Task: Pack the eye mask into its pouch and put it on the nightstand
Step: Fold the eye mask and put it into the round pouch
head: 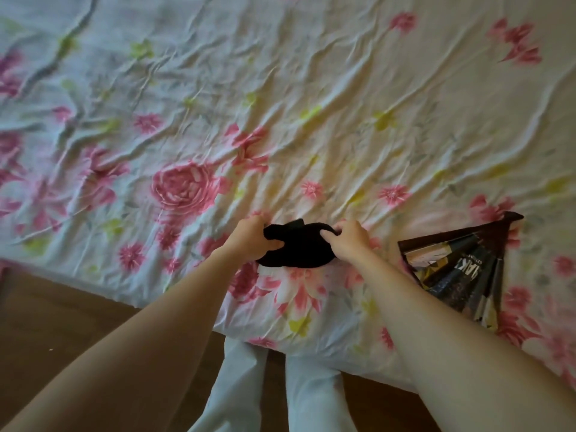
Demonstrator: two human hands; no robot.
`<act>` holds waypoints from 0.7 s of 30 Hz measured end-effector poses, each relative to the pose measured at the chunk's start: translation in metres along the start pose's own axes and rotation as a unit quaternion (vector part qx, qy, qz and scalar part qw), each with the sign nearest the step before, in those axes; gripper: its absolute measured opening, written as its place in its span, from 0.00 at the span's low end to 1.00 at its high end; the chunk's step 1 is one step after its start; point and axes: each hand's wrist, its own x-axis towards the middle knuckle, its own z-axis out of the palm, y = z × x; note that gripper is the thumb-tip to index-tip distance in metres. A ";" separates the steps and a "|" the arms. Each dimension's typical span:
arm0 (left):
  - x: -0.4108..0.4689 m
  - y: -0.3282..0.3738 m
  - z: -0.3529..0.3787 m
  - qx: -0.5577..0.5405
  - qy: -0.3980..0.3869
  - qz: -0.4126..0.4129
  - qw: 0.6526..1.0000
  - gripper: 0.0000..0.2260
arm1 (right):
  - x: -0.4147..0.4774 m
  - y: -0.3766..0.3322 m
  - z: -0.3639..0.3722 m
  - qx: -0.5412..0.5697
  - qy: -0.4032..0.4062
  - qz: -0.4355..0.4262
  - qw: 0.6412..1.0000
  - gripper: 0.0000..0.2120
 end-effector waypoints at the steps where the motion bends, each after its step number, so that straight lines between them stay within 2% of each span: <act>1: -0.003 0.000 -0.002 -0.017 -0.006 -0.007 1.000 0.17 | -0.003 0.001 -0.003 0.004 -0.002 -0.004 1.000 0.17; 6: -0.035 0.020 -0.035 -0.172 -0.008 0.019 0.985 0.11 | -0.038 -0.010 -0.038 0.133 0.018 -0.016 0.991 0.14; 8: -0.061 0.036 -0.057 -0.268 -0.014 0.041 0.962 0.10 | -0.060 -0.020 -0.062 0.190 0.031 -0.019 0.981 0.13; 10: -0.090 0.051 -0.080 -0.372 -0.040 0.061 0.925 0.14 | -0.086 -0.033 -0.090 0.259 0.047 -0.021 0.965 0.13; 12: -0.123 0.067 -0.107 -0.460 -0.049 0.078 0.883 0.17 | -0.123 -0.052 -0.125 0.384 0.063 -0.015 0.921 0.12; 14: -0.157 0.082 -0.129 -0.536 -0.052 0.099 0.837 0.17 | -0.162 -0.071 -0.154 0.504 0.058 -0.018 0.862 0.11; 16: -0.190 0.096 -0.148 -0.589 -0.061 0.120 0.797 0.18 | -0.202 -0.086 -0.176 0.582 0.043 -0.037 0.811 0.11; 21: -0.268 0.117 -0.175 -0.684 -0.071 0.178 0.704 0.15 | -0.292 -0.123 -0.193 0.705 0.017 -0.093 0.703 0.26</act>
